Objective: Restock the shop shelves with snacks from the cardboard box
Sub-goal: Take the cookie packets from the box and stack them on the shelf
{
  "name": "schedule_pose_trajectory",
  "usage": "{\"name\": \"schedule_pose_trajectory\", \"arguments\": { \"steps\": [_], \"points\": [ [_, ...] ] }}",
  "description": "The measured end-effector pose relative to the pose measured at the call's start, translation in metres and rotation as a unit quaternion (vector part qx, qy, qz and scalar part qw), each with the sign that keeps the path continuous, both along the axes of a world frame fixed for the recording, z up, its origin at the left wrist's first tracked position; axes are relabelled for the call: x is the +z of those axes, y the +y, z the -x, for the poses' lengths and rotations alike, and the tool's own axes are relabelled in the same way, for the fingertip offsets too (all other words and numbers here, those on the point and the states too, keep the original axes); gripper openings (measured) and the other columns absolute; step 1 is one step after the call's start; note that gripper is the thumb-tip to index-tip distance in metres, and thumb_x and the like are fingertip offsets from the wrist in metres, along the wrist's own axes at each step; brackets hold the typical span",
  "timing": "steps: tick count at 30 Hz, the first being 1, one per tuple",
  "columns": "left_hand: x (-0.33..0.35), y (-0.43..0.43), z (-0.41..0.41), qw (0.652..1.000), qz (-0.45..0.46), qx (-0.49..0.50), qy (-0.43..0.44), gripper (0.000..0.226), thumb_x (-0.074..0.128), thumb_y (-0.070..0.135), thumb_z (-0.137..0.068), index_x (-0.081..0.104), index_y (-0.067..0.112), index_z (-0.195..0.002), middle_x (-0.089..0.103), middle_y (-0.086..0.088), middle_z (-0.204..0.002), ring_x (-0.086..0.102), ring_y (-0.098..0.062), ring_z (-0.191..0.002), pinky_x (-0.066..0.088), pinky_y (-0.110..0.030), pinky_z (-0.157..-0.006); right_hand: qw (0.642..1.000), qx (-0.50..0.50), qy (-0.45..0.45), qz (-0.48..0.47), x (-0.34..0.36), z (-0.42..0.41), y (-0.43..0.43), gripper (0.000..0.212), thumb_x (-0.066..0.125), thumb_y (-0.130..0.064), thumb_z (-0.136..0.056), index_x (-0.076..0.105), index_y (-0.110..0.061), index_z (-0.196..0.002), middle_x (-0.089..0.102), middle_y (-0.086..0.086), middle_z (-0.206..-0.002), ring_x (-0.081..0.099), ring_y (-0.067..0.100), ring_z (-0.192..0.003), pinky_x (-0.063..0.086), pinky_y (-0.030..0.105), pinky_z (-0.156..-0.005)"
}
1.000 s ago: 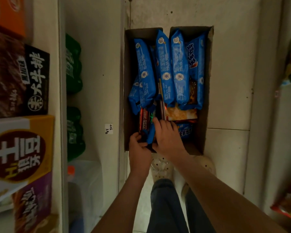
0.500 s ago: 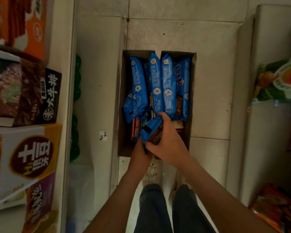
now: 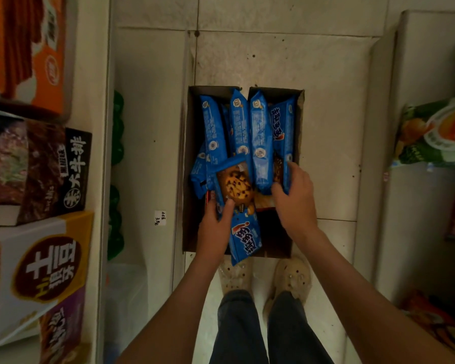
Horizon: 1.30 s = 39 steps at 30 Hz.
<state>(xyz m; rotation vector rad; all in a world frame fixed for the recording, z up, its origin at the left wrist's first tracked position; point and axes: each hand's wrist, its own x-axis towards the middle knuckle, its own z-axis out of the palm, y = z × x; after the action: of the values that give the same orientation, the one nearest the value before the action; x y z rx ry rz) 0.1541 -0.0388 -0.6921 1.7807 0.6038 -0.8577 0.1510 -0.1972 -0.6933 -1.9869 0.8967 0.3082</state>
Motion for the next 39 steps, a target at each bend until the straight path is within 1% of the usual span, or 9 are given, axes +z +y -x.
{"name": "schedule_pose_trajectory", "arguments": {
  "steps": [4,8,13,20,23,26,30,35,39],
  "points": [
    [-0.007,0.005,-0.01,0.998,-0.014,0.062,0.028,0.037,0.049,0.048,-0.093,0.056,0.019,-0.116,0.068,-0.004,-0.105,0.067,-0.02,-0.095,0.054,-0.045,-0.089,0.993,-0.002,0.092,0.069,-0.012,-0.011,-0.005,0.051,0.049,-0.007,-0.085,0.039,-0.001,-0.135,0.047,0.02,-0.125,0.042,0.033,-0.117,0.039,0.042,-0.1],
    [-0.014,0.006,-0.017,0.996,-0.012,0.078,0.044,0.039,0.05,0.055,-0.09,0.058,0.022,-0.11,0.07,-0.002,-0.102,0.068,-0.019,-0.092,0.055,-0.041,-0.086,0.987,-0.01,0.139,0.076,-0.025,-0.024,0.0,0.045,0.048,-0.007,-0.086,0.039,0.003,-0.129,0.039,0.021,-0.126,0.042,0.036,-0.115,0.04,0.042,-0.096],
    [-0.017,0.005,-0.021,0.991,0.003,0.105,0.081,0.03,0.048,0.049,-0.093,0.061,0.024,-0.099,0.071,-0.001,-0.093,0.069,-0.016,-0.082,0.054,-0.03,-0.072,0.975,0.026,0.167,0.142,-0.033,-0.027,0.002,0.044,0.045,-0.007,-0.089,0.037,0.003,-0.131,0.037,0.019,-0.129,0.036,0.033,-0.119,0.038,0.041,-0.096],
    [-0.023,0.0,-0.028,0.985,-0.038,0.135,0.097,0.039,0.047,0.059,-0.09,0.064,0.024,-0.089,0.073,-0.01,-0.093,0.07,-0.028,-0.085,0.055,-0.049,-0.085,0.988,-0.029,0.15,0.033,-0.038,-0.026,0.001,0.04,0.043,-0.018,-0.099,0.041,0.003,-0.133,0.044,0.022,-0.129,0.046,0.037,-0.118,0.04,0.039,-0.095],
    [-0.021,-0.002,-0.029,0.986,-0.039,0.138,0.085,0.04,0.048,0.058,-0.09,0.064,0.021,-0.093,0.073,-0.01,-0.092,0.07,-0.028,-0.083,0.055,-0.048,-0.085,0.984,-0.071,0.163,-0.007,-0.039,-0.026,-0.004,0.039,0.049,-0.014,-0.096,0.042,0.002,-0.131,0.049,0.021,-0.129,0.052,0.035,-0.114,0.046,0.041,-0.094],
    [-0.019,-0.006,-0.031,0.989,-0.033,0.129,0.065,0.043,0.048,0.057,-0.09,0.064,0.018,-0.097,0.073,-0.01,-0.093,0.07,-0.027,-0.084,0.055,-0.047,-0.085,0.979,-0.062,0.196,-0.017,-0.04,-0.034,-0.007,0.041,0.048,-0.014,-0.096,0.04,0.003,-0.132,0.047,0.021,-0.131,0.051,0.035,-0.117,0.045,0.039,-0.094],
    [-0.019,-0.01,-0.03,0.992,-0.051,0.103,0.043,0.053,0.046,0.06,-0.089,0.061,0.015,-0.111,0.071,-0.009,-0.096,0.07,-0.025,-0.084,0.056,-0.044,-0.083,0.975,-0.035,0.221,0.015,-0.043,-0.04,-0.007,0.039,0.046,-0.019,-0.097,0.04,0.005,-0.128,0.047,0.022,-0.132,0.05,0.037,-0.118,0.044,0.041,-0.091],
    [-0.02,-0.017,-0.026,0.993,-0.066,0.092,0.03,0.044,0.043,0.056,-0.093,0.058,0.018,-0.111,0.069,-0.006,-0.097,0.069,-0.02,-0.084,0.055,-0.035,-0.078,0.976,-0.047,0.207,0.044,-0.046,-0.037,-0.006,0.042,0.051,-0.027,-0.095,0.045,0.003,-0.124,0.051,0.019,-0.127,0.053,0.034,-0.113,0.046,0.039,-0.084],
    [-0.018,-0.024,-0.022,0.993,-0.085,0.075,0.015,0.045,0.042,0.058,-0.092,0.058,0.02,-0.109,0.069,-0.005,-0.099,0.068,-0.02,-0.087,0.055,-0.038,-0.082,0.974,-0.032,0.213,0.066,-0.046,-0.036,-0.004,0.045,0.054,-0.031,-0.092,0.045,0.0,-0.124,0.05,0.017,-0.126,0.052,0.033,-0.114,0.045,0.04,-0.085]
  ]
}}
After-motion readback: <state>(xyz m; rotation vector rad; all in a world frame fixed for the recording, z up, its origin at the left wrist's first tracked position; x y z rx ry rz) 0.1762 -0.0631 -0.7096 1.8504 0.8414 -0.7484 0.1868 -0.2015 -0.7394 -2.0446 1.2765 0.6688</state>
